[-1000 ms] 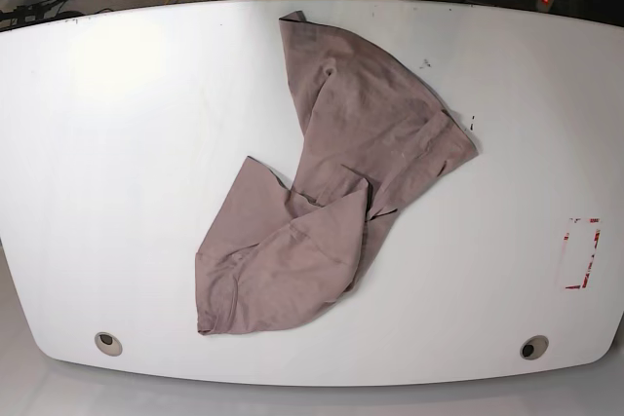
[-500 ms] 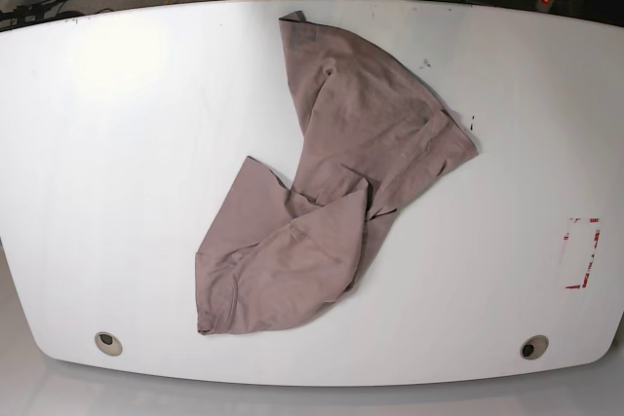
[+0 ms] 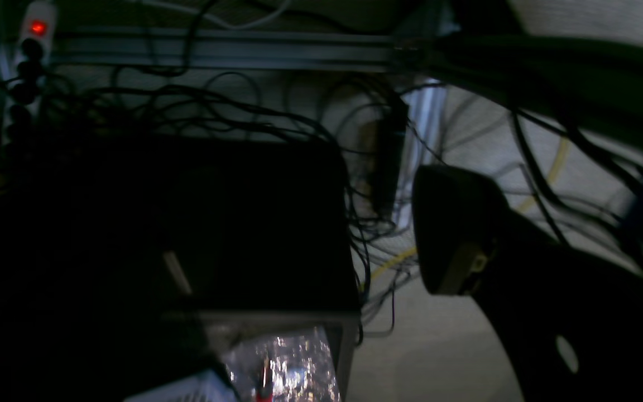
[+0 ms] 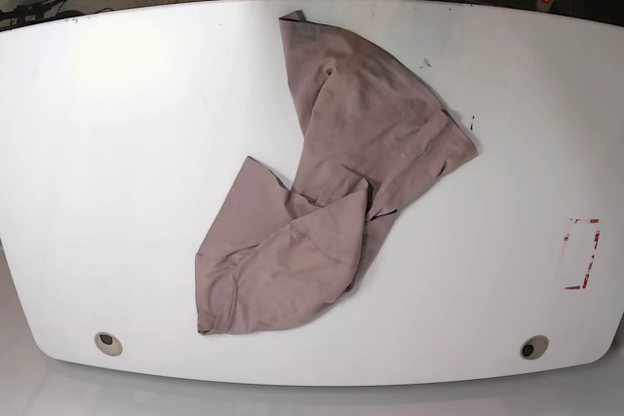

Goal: Fold the T-shirt properly

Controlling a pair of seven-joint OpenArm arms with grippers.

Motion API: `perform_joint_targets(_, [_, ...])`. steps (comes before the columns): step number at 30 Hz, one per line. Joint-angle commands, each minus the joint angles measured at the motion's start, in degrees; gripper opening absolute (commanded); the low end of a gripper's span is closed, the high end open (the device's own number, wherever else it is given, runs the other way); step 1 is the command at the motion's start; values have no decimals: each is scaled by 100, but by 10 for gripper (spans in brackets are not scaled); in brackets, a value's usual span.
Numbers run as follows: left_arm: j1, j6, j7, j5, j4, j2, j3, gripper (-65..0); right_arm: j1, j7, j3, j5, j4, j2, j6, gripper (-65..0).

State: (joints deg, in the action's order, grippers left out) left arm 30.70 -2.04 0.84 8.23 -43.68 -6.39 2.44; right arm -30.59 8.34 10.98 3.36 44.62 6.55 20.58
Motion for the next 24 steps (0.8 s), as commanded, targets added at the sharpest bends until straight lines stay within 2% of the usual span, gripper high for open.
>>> perform_joint_targets(1, [609,15,26,-1,-656,-235,-11,-171,-515,-65,14,29,659,44,30,-477])
perform_joint_targets(5, [1313,15,26,8,-1667,-306,-72,-171,-1121,-205,14,38,1564,44,30,-477])
perform_joint_targets(11, [2491,7,26,-1,-3390,-306,-661,-171,-1992,-214,14,38,2848,44,30,-477])
perform_joint_targets(19, [3660,7,26,-1,-5192,-271,-1250,-171,-2985,-214,31,73,4342,44,30,-477])
perform_joint_targets(24, [4240,-2,26,8,-6133,-253,-1470,-171,-3592,-267,40,741,5186,150,30,-477])
